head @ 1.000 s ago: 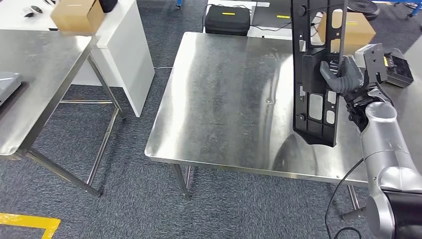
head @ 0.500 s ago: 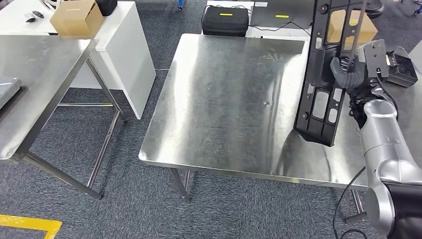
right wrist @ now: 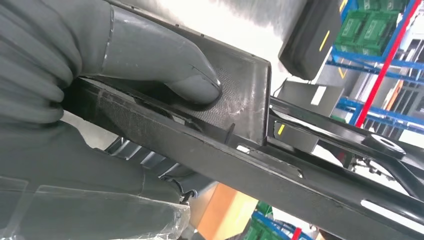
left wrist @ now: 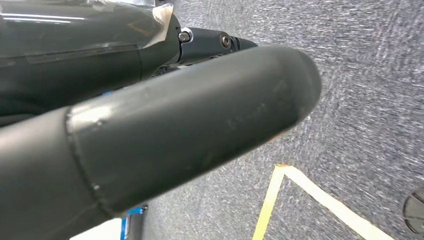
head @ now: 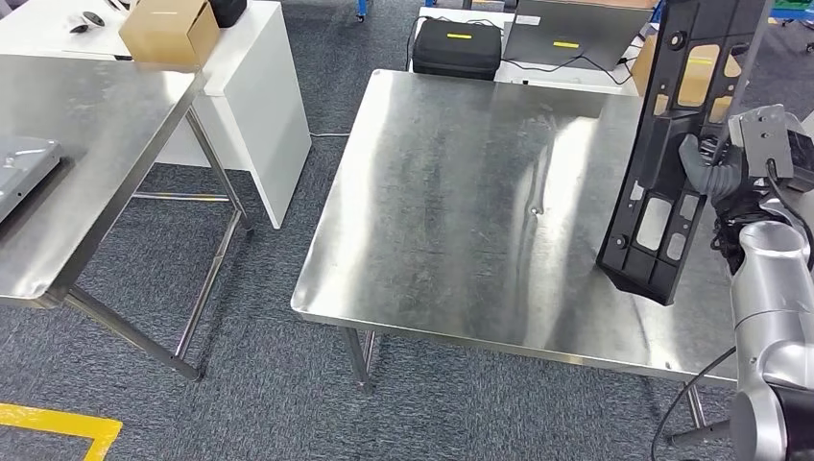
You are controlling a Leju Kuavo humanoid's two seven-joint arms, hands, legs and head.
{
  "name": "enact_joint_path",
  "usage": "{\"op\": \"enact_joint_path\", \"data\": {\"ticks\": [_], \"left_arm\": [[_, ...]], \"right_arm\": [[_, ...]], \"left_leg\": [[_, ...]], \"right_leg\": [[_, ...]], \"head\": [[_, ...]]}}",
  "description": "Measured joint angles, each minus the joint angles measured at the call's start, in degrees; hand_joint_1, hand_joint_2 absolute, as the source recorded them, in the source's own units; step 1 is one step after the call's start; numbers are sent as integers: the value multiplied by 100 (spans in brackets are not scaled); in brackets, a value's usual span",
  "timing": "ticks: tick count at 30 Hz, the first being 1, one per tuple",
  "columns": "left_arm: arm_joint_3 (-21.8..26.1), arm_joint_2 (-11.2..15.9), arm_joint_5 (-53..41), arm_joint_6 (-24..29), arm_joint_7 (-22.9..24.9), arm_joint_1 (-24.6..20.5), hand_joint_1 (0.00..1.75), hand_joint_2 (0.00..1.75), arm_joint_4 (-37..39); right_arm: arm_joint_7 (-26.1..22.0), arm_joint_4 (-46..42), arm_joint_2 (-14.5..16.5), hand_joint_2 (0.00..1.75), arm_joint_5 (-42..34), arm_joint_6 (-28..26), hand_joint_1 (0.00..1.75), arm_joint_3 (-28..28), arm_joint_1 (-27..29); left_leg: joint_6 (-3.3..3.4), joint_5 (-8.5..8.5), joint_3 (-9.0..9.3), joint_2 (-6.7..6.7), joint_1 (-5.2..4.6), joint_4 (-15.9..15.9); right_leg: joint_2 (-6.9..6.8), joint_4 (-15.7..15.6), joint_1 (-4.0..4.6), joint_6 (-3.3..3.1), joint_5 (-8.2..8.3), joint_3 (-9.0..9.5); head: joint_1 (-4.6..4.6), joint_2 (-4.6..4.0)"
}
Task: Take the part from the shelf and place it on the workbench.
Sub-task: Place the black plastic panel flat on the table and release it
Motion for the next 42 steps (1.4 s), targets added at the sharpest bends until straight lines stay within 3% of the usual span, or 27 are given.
{"op": "enact_joint_path", "data": {"ticks": [1,2,4,7,10,12,13,16,18,21,22,23,25,26,27,28,30,31,32,35,42], "left_arm": [[1,-3,1,11,-2,-3,0,0,0],[1,-4,1,21,-3,-5,0,0,0],[2,-4,1,37,-7,-6,0,0,1],[3,-3,1,48,-8,-3,0,0,2],[7,-10,1,60,-8,-2,0,0,2],[13,-10,2,77,-7,3,0,0,2],[22,-10,11,93,-8,5,0,0,2],[100,-9,101,169,-51,-4,0,0,2],[158,-9,154,199,-111,-10,0,0,2],[223,-15,205,216,-175,-2,0,0,2],[240,-20,210,220,-185,-1,0,0,2],[254,-26,212,222,-189,0,0,0,2],[276,-38,213,224,-190,-1,0,0,3],[286,-43,213,223,-190,0,0,0,4],[295,-47,213,224,-188,0,0,0,4],[304,-50,213,227,-186,0,0,0,4],[320,-52,213,243,-185,-1,0,0,4],[327,-46,212,252,-186,-2,0,0,3],[331,-44,210,256,-186,-3,0,0,2],[337,-47,203,241,-187,-4,0,0,2],[339,-45,199,209,-187,2,0,0,2]], "right_arm": [[-3,7,1,175,18,-22,175,-11,-8],[-5,15,2,175,28,-38,175,-21,-22],[-8,27,9,175,33,-62,175,-32,-48],[1,37,17,175,38,-68,175,-34,-75],[60,100,40,175,85,-113,175,-34,-145],[79,209,67,175,139,-173,175,-34,-227],[80,284,83,175,172,-205,175,-34,-283],[130,523,110,175,322,-350,175,-29,-476],[179,667,89,175,389,-431,175,-28,-594],[186,803,40,175,430,-452,175,-25,-675],[183,826,24,175,451,-456,175,-22,-684],[185,853,8,175,479,-461,175,-20,-695],[209,919,-12,175,551,-507,175,-13,-716],[229,955,-9,175,593,-555,175,-7,-732],[261,994,-3,175,633,-611,175,3,-760],[303,1037,4,175,672,-669,175,16,-807],[378,1128,15,175,690,-727,175,49,-931],[399,1183,25,175,680,-737,175,63,-1003],[415,1229,31,175,668,-733,175,73,-1064],[507,1323,40,175,714,-639,175,109,-1216],[597,1395,15,175,880,-592,175,195,-1349]], "left_leg": [[-36,-37,-13,-9,-12,54],[-65,-71,-31,-18,-26,100],[-100,-109,-52,-24,-47,142],[-180,-246,-132,-13,-10,328],[-294,-757,-616,1,56,1320],[-323,-858,-879,7,89,1786],[-317,-745,-856,13,95,1699],[-220,-205,-326,36,76,606],[-160,-102,-134,46,34,208],[-82,-58,-76,33,0,92],[-46,-18,-32,29,3,22],[-12,22,6,29,8,-46],[32,49,24,27,3,-91],[44,46,22,26,-3,-87],[53,36,23,25,-7,-77],[55,19,22,21,-4,-54],[25,-48,4,5,9,51],[-6,-98,-29,-6,-3,131],[-14,-154,-65,-18,-19,211],[40,-204,-131,-37,-72,300],[32,-178,-121,-38,-70,269]], "right_leg": [[4,-339,-5,11,118,181],[6,-536,-7,-19,181,294],[16,-585,24,-132,194,333],[15,-584,-17,-256,206,337],[10,-586,-31,-321,205,342],[10,-585,-29,-321,203,342],[10,-585,-28,-321,202,347],[15,-588,-17,-311,197,363],[11,-599,-3,-267,191,360],[-3,-634,22,-156,185,375],[-2,-551,31,-145,133,334],[1,-345,36,-156,28,228],[9,379,24,-205,-274,-158],[11,722,18,-196,-379,-347],[13,906,9,-152,-403,-460],[14,860,-11,-73,-327,-457],[9,178,-94,128,0,-143],[12,-168,-122,197,137,42],[20,-403,-137,186,214,158],[39,-478,-112,-7,221,184],[36,-479,-94,-33,226,180]], "head": [[10,0],[12,0],[-3,0],[-27,0],[-50,0],[-50,0],[-50,0],[-50,0],[-48,0],[-41,0],[-34,0],[-21,0],[2,0],[14,0],[20,0],[25,0],[40,0],[56,0],[64,0],[19,0],[-5,0]]}}
